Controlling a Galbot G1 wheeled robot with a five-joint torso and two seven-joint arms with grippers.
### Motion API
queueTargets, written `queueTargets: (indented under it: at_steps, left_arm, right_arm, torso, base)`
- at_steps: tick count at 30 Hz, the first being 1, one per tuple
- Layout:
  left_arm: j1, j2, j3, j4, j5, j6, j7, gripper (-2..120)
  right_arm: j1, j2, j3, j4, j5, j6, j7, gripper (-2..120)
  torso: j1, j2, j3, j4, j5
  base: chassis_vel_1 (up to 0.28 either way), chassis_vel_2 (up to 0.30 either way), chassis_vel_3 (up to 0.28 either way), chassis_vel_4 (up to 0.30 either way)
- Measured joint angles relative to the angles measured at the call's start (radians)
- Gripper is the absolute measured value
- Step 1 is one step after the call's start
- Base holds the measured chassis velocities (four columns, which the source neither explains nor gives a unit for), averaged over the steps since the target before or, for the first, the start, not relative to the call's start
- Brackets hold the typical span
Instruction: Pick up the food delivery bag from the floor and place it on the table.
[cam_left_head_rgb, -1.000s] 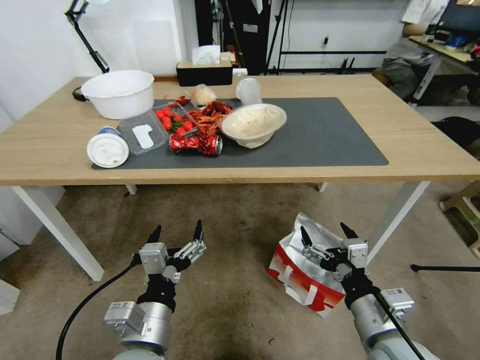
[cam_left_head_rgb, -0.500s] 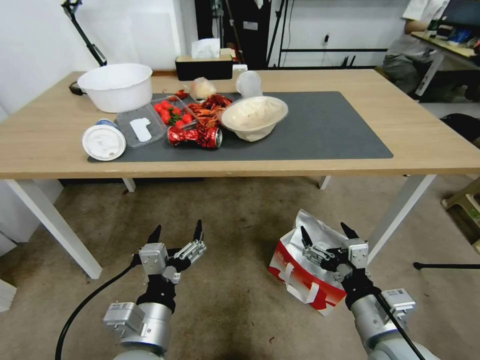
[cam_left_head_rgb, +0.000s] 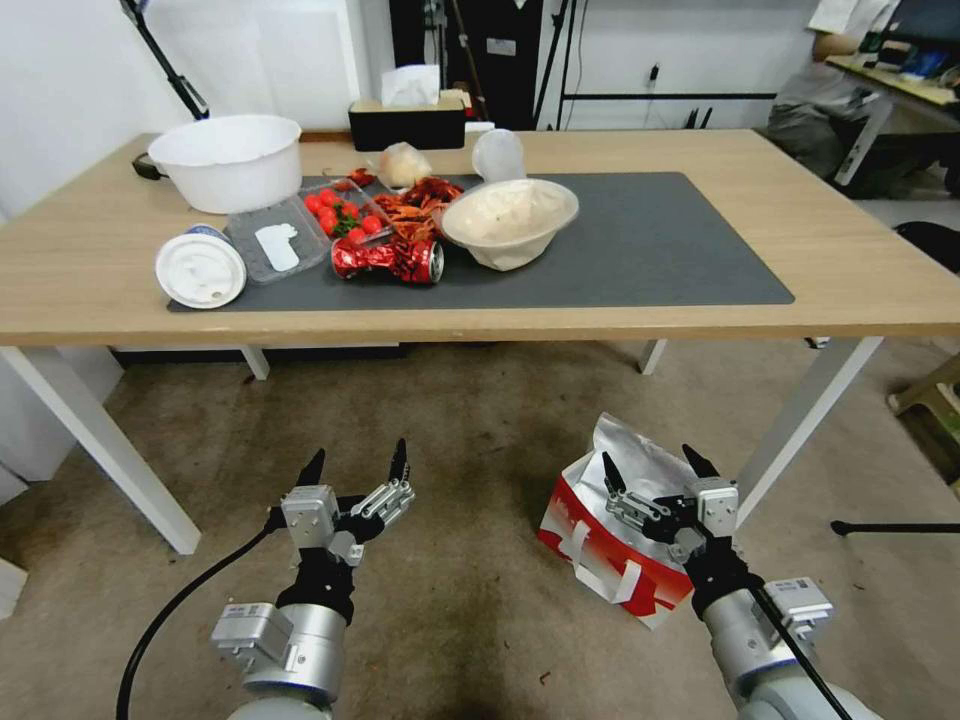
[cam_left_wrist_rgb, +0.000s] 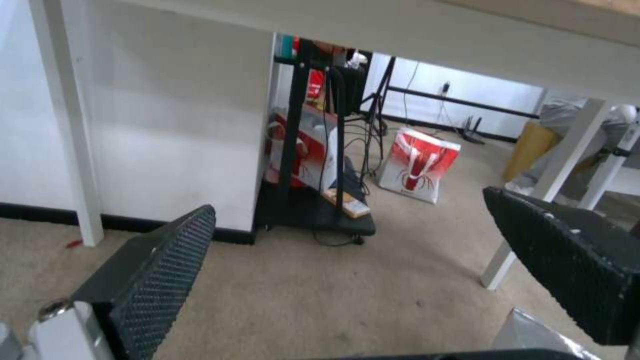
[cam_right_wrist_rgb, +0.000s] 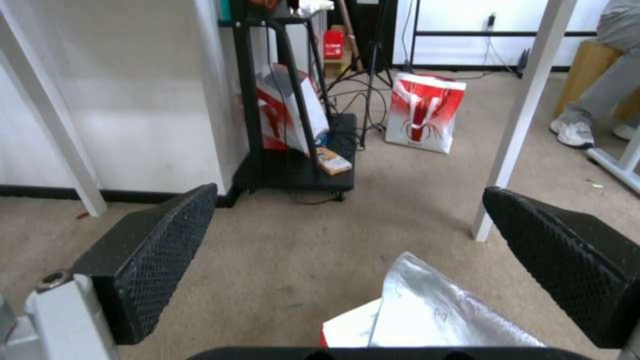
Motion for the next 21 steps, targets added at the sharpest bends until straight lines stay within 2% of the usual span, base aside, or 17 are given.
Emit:
queueTargets:
  at_steps: [21]
  left_arm:
    - [-0.004, 0.009, -0.010, 0.013, -0.002, -0.002, 0.005, 100]
  right_arm:
    - [0.001, -0.004, 0.002, -0.009, 0.000, -0.003, -0.003, 100]
  torso:
    - [-0.029, -0.087, -0.059, 0.0000, -0.0001]
  base:
    - [0.000, 0.000, 0.000, 0.000]
